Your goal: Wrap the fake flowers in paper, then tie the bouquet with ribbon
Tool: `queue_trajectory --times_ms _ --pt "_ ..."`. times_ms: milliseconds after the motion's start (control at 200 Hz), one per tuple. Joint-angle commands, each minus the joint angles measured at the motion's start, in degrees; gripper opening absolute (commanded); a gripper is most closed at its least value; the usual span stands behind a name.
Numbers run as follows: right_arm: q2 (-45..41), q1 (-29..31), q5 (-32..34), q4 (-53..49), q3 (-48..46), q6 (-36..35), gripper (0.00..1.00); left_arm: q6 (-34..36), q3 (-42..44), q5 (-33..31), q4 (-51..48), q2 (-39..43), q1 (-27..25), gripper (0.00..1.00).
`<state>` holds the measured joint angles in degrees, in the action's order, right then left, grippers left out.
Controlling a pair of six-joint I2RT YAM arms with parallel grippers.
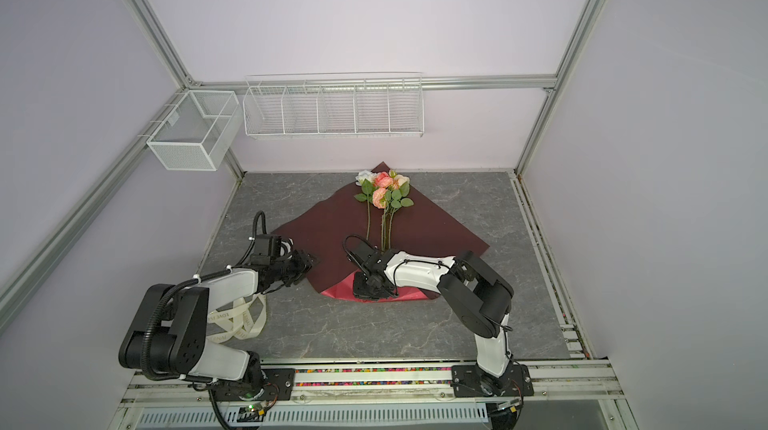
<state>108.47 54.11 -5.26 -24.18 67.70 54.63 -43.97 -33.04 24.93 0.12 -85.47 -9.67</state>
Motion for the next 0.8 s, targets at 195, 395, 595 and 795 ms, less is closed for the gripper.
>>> queue_trajectory --times_ms 195,395,595,795 --pt "-0.1 -0.5 0.9 0.1 -1.9 1.1 0.16 3.2 -3.5 -0.4 2.0 0.1 -0.3 0.19" --pt "-0.3 -0.8 0.4 1.1 -2.4 1.4 0.16 6.8 -3.2 1.7 3.7 4.0 -2.7 0.05" --pt "-0.6 -0.8 0.0 2.0 -2.8 1.6 0.16 11.1 -6.8 -3.4 -0.7 8.1 -11.1 0.04" --pt "-1.5 -1.2 -0.5 3.9 -3.7 1.8 0.17 12.0 -11.6 -6.2 -3.7 6.4 -18.1 0.04"
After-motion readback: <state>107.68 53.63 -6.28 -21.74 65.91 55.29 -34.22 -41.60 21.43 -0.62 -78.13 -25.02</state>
